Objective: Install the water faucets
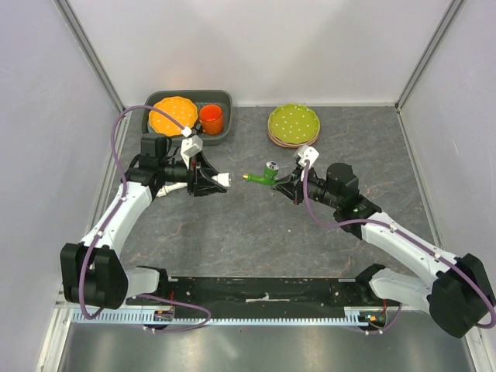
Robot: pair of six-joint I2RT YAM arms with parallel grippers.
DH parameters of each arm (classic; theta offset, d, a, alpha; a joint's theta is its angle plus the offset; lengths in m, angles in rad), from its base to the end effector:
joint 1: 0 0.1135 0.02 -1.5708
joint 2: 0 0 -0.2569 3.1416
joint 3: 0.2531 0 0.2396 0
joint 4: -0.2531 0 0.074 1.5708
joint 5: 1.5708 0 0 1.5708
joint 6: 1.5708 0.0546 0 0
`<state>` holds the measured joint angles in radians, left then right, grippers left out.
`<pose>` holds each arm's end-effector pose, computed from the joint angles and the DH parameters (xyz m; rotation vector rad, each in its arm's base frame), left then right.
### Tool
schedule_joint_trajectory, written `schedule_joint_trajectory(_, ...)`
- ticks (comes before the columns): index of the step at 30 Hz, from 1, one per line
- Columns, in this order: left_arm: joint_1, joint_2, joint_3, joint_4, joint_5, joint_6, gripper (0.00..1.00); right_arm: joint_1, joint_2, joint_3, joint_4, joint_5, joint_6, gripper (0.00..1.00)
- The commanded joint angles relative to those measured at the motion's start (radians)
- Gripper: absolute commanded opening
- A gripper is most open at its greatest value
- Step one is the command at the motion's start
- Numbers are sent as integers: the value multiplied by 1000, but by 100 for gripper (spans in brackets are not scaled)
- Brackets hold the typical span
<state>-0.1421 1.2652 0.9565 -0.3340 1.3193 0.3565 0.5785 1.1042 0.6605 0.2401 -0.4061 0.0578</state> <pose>0.2420 -0.0880 0.2927 1.1082 1.5537 -1.2766 0.2070 0.1609 0.2724 -0.7576 1.6673 0.8134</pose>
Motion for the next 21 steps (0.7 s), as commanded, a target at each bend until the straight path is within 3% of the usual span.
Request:
schedule_joint_trajectory(1, -25, -15, 37, -62, 66, 88, 2, -2, -49, -4, 73, -62, -29, 0)
schedule_joint_trajectory(10, -71, -62, 41, -123, 9, 142, 2, 7, -72, 2, 65, -157, -50, 0)
schedule_joint_trajectory(21, -106, -66, 62, -200, -48, 186, 2, 50, -84, 30, 8, -148, -130, 0)
